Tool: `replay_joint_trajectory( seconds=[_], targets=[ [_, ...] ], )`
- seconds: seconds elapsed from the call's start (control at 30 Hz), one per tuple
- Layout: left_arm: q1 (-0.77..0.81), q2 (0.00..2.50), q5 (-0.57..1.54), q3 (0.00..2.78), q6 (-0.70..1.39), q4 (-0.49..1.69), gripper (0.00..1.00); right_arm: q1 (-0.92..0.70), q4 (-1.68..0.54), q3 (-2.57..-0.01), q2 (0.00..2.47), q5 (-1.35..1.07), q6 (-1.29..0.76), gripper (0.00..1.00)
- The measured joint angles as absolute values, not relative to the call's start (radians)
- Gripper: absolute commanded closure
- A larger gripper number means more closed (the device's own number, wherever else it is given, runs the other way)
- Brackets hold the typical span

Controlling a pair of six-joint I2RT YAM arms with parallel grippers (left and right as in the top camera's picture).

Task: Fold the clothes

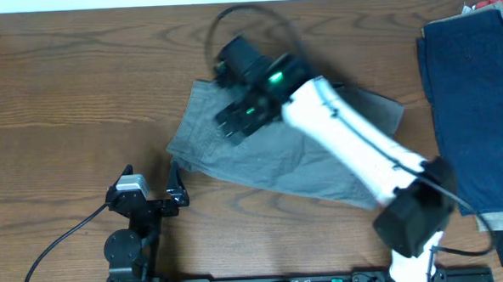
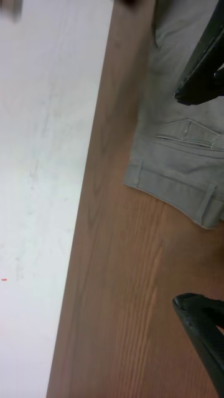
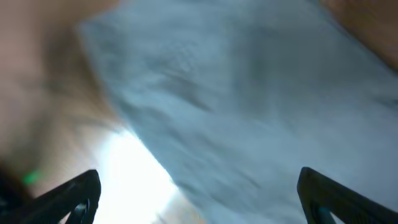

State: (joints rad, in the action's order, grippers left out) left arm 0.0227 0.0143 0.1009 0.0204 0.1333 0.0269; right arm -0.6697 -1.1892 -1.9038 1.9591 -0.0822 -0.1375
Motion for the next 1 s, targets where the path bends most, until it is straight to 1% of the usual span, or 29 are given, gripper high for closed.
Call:
replay_joint_trajectory(
  seconds=[0.17, 0.33, 0.5, 0.63, 0.8, 1.0],
  targets=[
    [0.023, 0.014, 0.101, 0.020, 0.133, 0.027, 0.02, -0.433, -1.316, -1.915, 1.890, 0.002, -0.195, 0.01],
    [0.023, 0.014, 0.101, 0.020, 0.133, 0.027, 0.02, -0.197, -1.394, -1.892, 1.887, 0.056, -0.219, 0.01],
    [0.023, 0.014, 0.101, 0.020, 0.133, 0.027, 0.02, -0.012, -1.314, -1.729, 1.892, 0.055, -0.245, 0.01],
    [0.023, 0.014, 0.101, 0.020, 0.133, 0.027, 0.02, 0.113, -1.230, -1.570, 1.903, -0.005, -0.256, 0.01],
    [0.023, 0.014, 0.101, 0.020, 0.133, 0.027, 0.02, 0.183, -1.116, -1.420, 1.908, -0.060, -0.260, 0.01],
    [0.023, 0.014, 0.101, 0.020, 0.133, 0.027, 0.02, 0.179, -0.993, -1.296, 1.908, -0.121, -0.260, 0.01]
  ],
)
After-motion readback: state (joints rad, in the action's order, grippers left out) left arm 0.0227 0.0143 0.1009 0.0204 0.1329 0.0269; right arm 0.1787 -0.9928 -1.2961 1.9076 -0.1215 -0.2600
